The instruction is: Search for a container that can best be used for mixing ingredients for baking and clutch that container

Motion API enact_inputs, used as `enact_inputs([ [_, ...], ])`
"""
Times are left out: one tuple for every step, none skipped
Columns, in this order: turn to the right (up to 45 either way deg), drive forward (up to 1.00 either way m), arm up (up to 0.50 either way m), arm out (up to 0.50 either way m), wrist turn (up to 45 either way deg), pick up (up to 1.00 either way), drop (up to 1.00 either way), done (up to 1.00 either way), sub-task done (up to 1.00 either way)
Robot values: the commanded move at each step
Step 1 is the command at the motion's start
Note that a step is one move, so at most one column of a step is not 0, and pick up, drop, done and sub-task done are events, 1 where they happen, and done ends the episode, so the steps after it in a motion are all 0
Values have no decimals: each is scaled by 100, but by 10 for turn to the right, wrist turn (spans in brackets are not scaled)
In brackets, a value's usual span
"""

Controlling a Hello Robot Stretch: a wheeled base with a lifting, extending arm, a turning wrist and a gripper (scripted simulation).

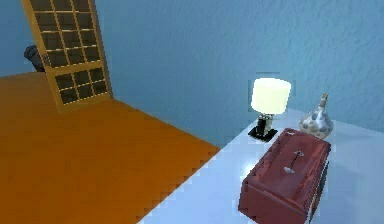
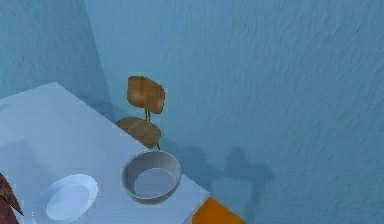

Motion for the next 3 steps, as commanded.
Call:
enact_inputs([
  [0, 0, 50, 0, 0, 0, 0, 0, 0],
  [0, 0, 38, 0, 0, 0, 0, 0, 0],
  [0, 0, 0, 12, 0, 0, 0, 0, 0],
])
